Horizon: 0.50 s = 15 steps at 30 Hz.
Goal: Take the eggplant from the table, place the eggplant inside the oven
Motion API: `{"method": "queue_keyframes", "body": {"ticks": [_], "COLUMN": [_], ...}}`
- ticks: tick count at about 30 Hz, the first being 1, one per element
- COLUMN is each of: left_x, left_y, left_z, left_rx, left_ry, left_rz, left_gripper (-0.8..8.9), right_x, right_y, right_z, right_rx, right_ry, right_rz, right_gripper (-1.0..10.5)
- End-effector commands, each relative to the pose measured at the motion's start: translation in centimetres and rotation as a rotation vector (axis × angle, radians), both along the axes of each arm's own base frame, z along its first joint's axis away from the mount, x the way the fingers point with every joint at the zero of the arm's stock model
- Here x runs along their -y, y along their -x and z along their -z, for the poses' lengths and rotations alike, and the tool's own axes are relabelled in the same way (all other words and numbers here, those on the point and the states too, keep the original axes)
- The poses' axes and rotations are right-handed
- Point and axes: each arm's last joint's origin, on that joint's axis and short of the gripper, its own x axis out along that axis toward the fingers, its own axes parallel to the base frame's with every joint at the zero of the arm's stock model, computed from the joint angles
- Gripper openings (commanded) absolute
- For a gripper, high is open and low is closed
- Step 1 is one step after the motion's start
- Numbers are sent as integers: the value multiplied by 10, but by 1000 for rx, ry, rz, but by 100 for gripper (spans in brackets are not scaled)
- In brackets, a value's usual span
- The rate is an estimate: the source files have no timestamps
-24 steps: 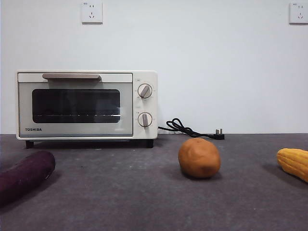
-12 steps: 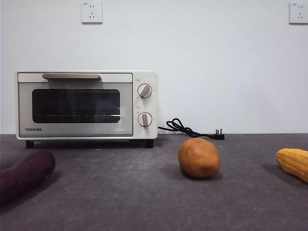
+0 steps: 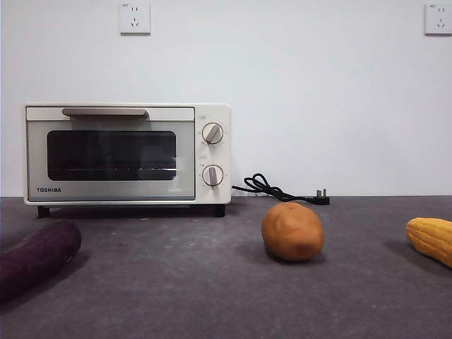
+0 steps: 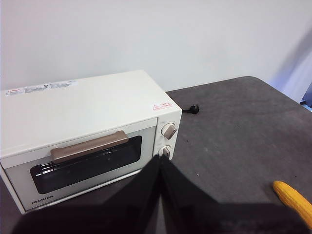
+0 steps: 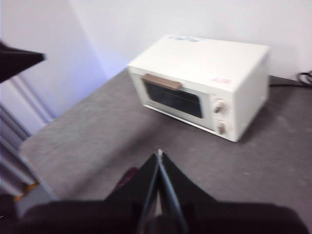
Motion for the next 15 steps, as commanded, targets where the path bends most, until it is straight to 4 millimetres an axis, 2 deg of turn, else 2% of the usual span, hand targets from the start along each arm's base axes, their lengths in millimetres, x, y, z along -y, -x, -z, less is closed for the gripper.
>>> {"method": "queue_keyframes", "body": {"ticks": [1,5,12,15], "left_x": [1,1,2,3], "left_y": [-1,-5,-13,-19], "left_z": [0,1,4,6], "left_rx": [10,0,-14,-20], "left_ry": [-15,-20,-34,-49], "left_rz": [11,13,16,20], "left_gripper": [-6,-6,-6,-6], "right_x": [-1,-3,-6,-7], "right_y": [3,3,5,5], "right_z": [-3,-3,-3,-2], "right_rx": [11,1,-12,-22], "right_ry": [-20,-48,-57,-56], "right_rz": [-63,-134,-184,-194], "right_gripper": [2,30,416,517]}}
